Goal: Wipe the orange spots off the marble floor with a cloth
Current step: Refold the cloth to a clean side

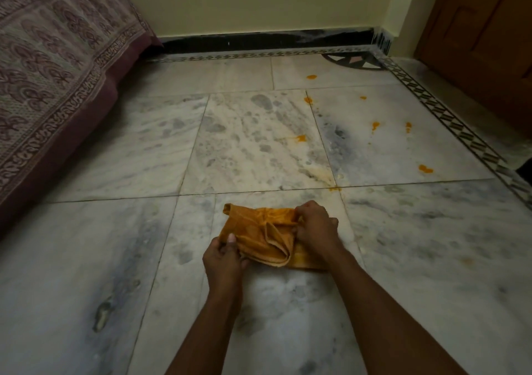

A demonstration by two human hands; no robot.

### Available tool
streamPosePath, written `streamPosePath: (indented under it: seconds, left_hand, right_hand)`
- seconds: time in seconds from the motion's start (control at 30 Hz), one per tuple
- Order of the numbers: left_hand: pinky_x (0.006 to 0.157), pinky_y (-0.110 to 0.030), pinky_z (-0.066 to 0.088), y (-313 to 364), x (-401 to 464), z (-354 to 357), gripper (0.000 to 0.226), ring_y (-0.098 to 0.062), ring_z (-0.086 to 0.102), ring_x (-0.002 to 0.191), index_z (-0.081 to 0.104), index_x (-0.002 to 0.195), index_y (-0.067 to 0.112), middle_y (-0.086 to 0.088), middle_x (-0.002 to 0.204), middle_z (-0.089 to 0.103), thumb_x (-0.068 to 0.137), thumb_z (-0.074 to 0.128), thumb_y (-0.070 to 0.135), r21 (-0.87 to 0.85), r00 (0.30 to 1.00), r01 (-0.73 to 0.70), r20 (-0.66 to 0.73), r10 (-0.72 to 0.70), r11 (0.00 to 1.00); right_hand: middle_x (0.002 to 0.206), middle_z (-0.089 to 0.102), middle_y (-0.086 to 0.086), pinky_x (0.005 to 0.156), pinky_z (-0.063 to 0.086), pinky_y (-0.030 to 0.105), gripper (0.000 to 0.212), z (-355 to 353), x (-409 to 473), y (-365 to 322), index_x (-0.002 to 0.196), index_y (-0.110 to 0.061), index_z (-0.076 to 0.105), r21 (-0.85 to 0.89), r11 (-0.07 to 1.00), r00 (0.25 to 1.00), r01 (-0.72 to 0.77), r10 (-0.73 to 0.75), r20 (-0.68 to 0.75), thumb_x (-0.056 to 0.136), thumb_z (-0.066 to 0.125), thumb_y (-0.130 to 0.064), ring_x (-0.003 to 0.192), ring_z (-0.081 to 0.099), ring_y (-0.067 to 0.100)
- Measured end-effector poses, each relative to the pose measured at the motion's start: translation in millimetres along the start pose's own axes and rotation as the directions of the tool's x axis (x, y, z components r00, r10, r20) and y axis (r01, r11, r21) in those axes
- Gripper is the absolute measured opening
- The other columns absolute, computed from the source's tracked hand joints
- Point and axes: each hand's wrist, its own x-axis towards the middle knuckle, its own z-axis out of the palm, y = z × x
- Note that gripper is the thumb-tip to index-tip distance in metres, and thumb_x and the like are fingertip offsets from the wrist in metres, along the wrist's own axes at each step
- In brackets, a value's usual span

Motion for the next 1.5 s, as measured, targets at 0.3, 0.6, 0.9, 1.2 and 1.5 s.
streamPosePath:
  seconds: [0.3, 0.6, 0.9, 1.2, 1.5]
  left_hand:
    - [0.085, -0.042, 0.049, -3, -3, -11, 0.025, -0.042, 0.059, 0.11, 0.062, 0.111, 0.005, -0.023, 0.122, 0.063, 0.087, 0.069, 0.005, 0.455, 0.936, 0.091, -0.344, 0.081, 0.886]
    - [0.109, -0.048, 0.043, 42, 76, 61, 0.048, -0.022, 0.054, 0.131, 0.063, 0.127, 0.025, 0.001, 0.137, 0.062, 0.09, 0.058, -0.004, 0.693, 0.722, -0.688, 0.683, 0.11, 0.217]
    - [0.112, -0.057, 0.03, 36, 101, 90, 0.036, -0.027, 0.05, 0.129, 0.06, 0.129, 0.024, -0.003, 0.133, 0.057, 0.096, 0.067, 0.038, 0.696, 0.706, -0.703, 0.707, -0.029, -0.142]
    - [0.07, -0.032, 0.043, 75, 88, 87, 0.023, -0.022, 0.059, 0.092, 0.056, 0.09, 0.022, 0.003, 0.09, 0.059, 0.098, 0.066, 0.041, 0.65, 0.609, -0.728, 0.759, -0.231, 0.217]
    - [0.049, -0.016, 0.043, 171, -5, 91, 0.022, -0.009, 0.058, 0.058, 0.061, 0.092, 0.01, 0.0, 0.069, 0.063, 0.1, 0.065, 0.03, 0.337, 0.472, -0.586, 0.881, -0.028, 0.737]
  right_hand:
    - [0.111, 0.07, 0.015, 0.08, 0.054, 0.037, 0.02, -31, 21, 43, 0.103, -0.013, 0.068, 0.308, 0.9, 0.851, -0.307, 0.405, -0.336, 0.088, 0.068, -0.001, 0.103, 0.066, 0.033]
    - [0.134, 0.063, 0.015, 0.093, 0.047, 0.044, 0.051, 10, -43, -4, 0.146, -0.031, 0.049, 0.328, 0.863, 0.877, -0.385, 0.452, -0.161, 0.1, 0.057, -0.051, 0.125, 0.057, 0.04]
    - [0.089, 0.064, 0.01, 0.077, 0.04, 0.033, 0.061, -9, -4, 27, 0.092, -0.009, 0.068, 0.31, 0.867, 0.908, -0.391, 0.418, -0.024, 0.103, 0.043, -0.063, 0.091, 0.062, 0.03]
    - [0.101, 0.067, 0.006, 0.075, 0.051, 0.033, 0.034, -2, -52, 39, 0.095, -0.022, 0.068, 0.436, 0.868, 0.899, -0.239, 0.367, -0.238, 0.085, 0.078, -0.053, 0.093, 0.065, 0.021]
    - [0.1, 0.077, 0.024, 0.092, 0.056, 0.063, 0.112, -25, -64, -13, 0.106, -0.008, 0.069, 0.93, -0.14, 0.756, -0.34, 0.548, 0.359, 0.06, 0.04, -0.106, 0.101, 0.07, 0.047]
